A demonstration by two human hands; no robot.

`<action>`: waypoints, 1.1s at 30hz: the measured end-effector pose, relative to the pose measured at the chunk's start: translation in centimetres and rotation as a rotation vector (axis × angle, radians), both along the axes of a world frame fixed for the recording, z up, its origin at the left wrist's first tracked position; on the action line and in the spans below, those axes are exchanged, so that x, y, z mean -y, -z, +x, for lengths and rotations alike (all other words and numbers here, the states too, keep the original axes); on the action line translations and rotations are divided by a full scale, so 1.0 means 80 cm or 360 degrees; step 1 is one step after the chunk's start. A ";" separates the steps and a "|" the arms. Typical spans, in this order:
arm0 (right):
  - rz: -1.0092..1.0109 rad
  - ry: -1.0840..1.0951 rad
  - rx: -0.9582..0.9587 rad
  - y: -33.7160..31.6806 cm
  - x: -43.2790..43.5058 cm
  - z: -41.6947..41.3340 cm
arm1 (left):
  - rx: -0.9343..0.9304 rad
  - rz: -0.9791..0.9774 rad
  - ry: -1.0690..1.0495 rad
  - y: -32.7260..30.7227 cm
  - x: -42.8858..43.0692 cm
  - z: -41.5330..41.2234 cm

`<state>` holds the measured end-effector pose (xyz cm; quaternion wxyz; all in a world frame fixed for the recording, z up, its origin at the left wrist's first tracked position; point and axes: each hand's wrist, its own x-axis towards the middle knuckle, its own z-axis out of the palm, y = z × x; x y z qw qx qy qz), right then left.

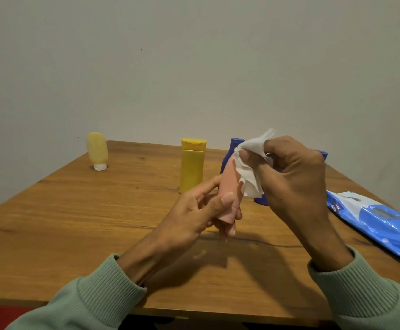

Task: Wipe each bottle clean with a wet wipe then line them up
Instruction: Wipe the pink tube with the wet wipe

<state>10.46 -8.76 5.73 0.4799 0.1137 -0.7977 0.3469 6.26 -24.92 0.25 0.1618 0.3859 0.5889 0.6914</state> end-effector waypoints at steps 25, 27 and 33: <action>-0.0104 -0.0163 0.0295 -0.001 -0.005 0.002 | 0.0290 0.0275 0.0183 -0.006 0.003 -0.006; -0.0041 -0.0276 0.0469 -0.002 -0.002 0.006 | 0.0328 0.0322 0.0170 -0.007 0.002 -0.007; -0.0056 -0.0226 0.0415 -0.004 -0.002 0.004 | 0.0340 0.0298 0.0217 -0.005 0.003 -0.006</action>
